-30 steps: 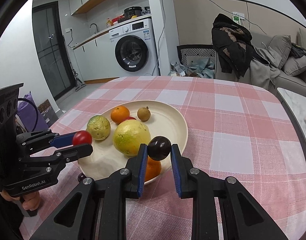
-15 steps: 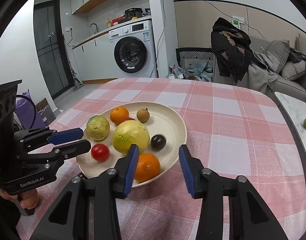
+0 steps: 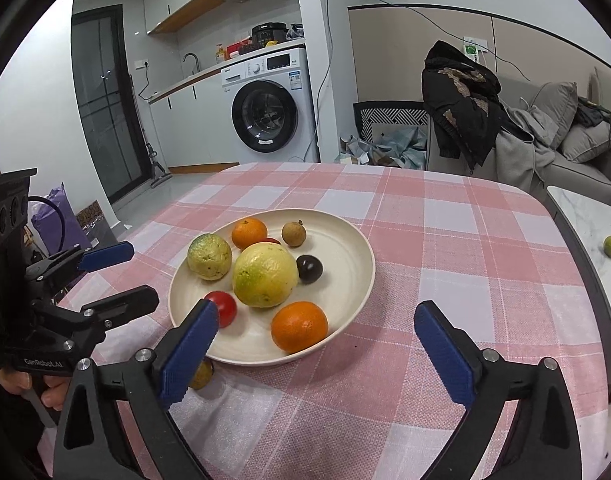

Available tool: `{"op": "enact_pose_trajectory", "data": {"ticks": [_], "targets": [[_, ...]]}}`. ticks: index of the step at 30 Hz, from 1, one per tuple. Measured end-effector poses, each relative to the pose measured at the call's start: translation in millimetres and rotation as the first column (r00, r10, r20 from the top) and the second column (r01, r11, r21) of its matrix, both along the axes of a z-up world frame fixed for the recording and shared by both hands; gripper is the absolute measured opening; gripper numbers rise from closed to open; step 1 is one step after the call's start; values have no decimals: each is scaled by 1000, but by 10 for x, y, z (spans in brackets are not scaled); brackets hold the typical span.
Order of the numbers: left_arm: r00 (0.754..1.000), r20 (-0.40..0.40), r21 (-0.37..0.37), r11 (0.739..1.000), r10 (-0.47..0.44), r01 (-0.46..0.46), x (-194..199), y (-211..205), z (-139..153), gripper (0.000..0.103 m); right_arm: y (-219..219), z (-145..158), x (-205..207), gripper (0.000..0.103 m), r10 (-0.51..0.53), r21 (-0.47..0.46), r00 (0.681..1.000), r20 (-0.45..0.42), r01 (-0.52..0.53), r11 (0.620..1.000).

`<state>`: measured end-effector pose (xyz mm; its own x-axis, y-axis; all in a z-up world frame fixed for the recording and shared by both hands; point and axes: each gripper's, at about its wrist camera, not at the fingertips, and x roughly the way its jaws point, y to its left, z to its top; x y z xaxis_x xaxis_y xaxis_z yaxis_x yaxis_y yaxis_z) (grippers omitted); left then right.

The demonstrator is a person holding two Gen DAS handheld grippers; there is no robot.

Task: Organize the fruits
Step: 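Carry the tomato and plum onto the cream plate and open both tools, then withdraw both tools from the plate toward the last fruits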

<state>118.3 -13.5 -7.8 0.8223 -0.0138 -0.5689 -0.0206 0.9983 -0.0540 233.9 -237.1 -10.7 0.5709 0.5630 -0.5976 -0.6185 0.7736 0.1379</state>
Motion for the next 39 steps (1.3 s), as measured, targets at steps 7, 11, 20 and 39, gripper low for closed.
{"op": "enact_pose_trajectory", "data": {"ticks": [7, 11, 20, 39], "targets": [[1000, 8, 1, 1000, 19, -19, -211, 120, -8, 102, 54, -16, -130, 103, 27, -37, 1000, 11, -26, 999], [1000, 12, -3, 1000, 17, -17, -314, 142, -2, 102, 119, -32, -227, 103, 56, -69, 998, 12, -55, 996], [1000, 10, -4, 1000, 16, -16, -453, 130, -27, 102, 303, -83, -407, 103, 127, -133, 992, -4, -126, 983], [1000, -12, -10, 1000, 23, -23, -419, 154, -66, 102, 612, -364, -470, 78, 249, -141, 951, -182, -275, 951]]}}
